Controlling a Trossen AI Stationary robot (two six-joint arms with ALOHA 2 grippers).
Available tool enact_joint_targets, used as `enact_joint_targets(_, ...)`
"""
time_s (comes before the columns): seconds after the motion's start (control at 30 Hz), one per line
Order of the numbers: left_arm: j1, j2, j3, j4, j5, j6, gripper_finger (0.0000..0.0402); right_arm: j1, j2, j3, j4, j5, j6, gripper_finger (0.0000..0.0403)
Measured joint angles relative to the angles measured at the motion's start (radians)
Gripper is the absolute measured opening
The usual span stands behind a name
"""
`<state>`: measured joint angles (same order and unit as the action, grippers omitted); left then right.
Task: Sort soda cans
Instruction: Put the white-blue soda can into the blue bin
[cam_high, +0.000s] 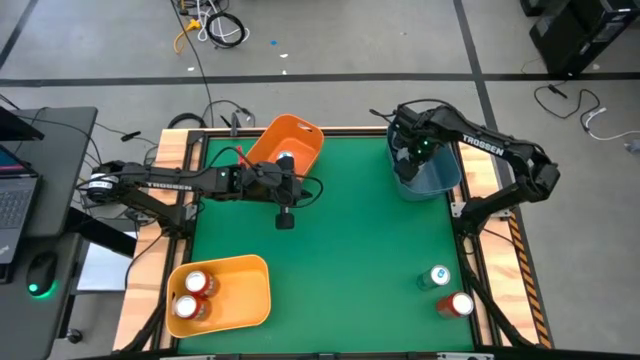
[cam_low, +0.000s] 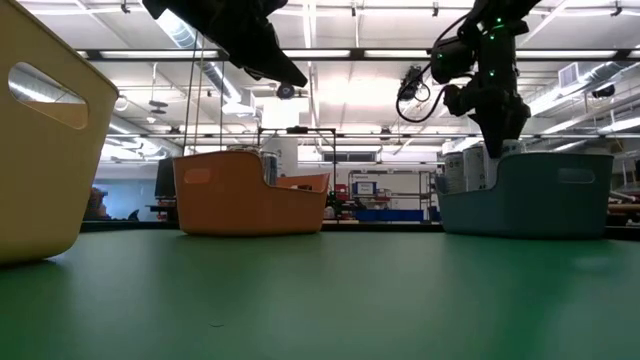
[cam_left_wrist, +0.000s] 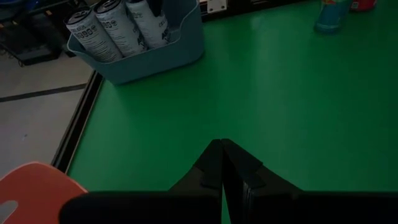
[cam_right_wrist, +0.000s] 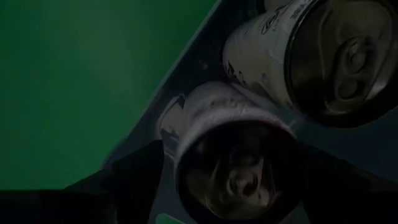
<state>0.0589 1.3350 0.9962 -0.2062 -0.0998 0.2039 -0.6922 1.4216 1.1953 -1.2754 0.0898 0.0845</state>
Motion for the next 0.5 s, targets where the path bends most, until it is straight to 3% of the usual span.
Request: enact_joint_targets(0.5, 0.0, 0.0, 0.0, -0.002, 0.0, 0.0, 0.0006, 0.0, 0.0, 0.0, -0.05, 0.003, -0.031, 0.034)
